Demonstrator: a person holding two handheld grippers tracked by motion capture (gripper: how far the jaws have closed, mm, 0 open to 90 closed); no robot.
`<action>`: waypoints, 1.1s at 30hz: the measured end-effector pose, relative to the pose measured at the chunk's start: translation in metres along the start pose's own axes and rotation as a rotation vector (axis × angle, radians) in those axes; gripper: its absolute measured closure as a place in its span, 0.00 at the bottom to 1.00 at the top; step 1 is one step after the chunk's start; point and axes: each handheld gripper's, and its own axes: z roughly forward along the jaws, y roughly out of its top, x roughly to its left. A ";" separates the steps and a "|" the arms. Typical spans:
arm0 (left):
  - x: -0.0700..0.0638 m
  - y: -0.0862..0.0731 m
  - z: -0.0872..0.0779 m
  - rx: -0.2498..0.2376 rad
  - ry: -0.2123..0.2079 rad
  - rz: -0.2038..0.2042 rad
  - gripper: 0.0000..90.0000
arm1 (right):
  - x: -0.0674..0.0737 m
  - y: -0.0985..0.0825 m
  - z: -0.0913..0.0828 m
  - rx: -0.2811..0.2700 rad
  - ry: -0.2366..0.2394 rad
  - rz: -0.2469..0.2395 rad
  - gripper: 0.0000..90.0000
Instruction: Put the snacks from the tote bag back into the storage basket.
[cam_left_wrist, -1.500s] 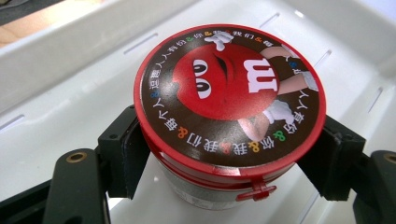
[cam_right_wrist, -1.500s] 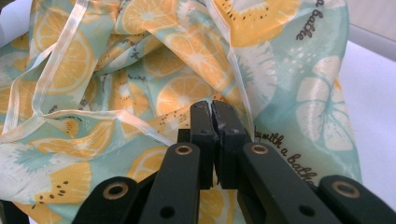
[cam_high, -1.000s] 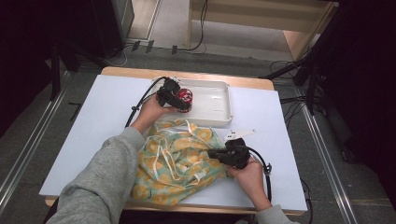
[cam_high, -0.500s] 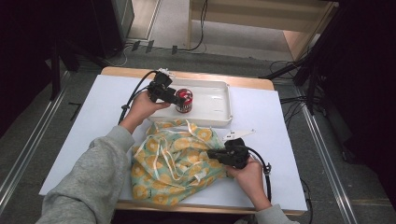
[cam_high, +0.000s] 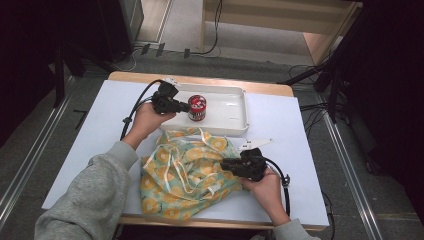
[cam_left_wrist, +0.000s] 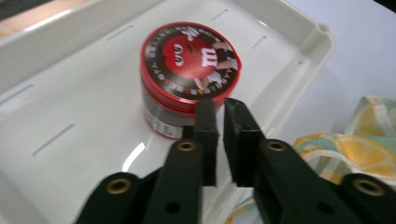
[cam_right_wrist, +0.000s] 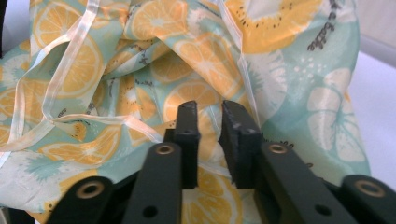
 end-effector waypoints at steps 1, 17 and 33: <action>-0.002 -0.001 0.003 0.009 0.012 0.008 1.00 | 0.001 0.001 -0.001 -0.012 0.003 -0.008 0.82; -0.003 -0.005 0.027 0.033 0.026 -0.019 1.00 | 0.006 0.001 -0.010 -0.059 0.023 -0.031 0.76; 0.008 -0.003 0.023 -0.007 0.047 -0.056 1.00 | 0.008 0.000 -0.011 -0.057 0.026 -0.030 0.76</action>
